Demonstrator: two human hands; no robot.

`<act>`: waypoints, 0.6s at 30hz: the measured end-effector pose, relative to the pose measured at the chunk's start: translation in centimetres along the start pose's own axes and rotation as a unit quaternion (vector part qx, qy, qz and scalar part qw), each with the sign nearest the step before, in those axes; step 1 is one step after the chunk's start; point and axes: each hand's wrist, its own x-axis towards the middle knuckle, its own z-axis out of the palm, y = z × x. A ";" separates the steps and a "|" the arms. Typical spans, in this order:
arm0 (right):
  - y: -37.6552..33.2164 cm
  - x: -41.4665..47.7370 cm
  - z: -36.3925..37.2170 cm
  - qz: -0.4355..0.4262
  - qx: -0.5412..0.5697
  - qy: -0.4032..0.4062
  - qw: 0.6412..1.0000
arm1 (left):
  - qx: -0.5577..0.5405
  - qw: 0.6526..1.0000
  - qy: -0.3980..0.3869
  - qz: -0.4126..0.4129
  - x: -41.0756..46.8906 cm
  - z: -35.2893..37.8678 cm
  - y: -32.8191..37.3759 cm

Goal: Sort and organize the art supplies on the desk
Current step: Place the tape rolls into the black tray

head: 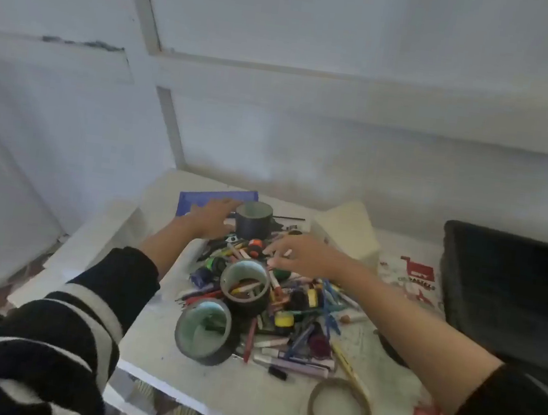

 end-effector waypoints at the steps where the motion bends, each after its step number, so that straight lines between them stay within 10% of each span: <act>1: -0.3 1.0 1.2 0.004 0.001 0.007 1.000 | 0.006 1.000 0.000 -0.004 0.4 0.1 -0.5; 8: -1.3 4.1 5.6 0.134 -0.065 0.045 0.988 | -0.039 0.996 0.014 0.076 4.3 2.9 -3.1; 18: -1.1 1.7 3.6 0.211 0.135 0.262 0.932 | -0.081 0.973 0.127 0.176 5.0 3.0 -3.3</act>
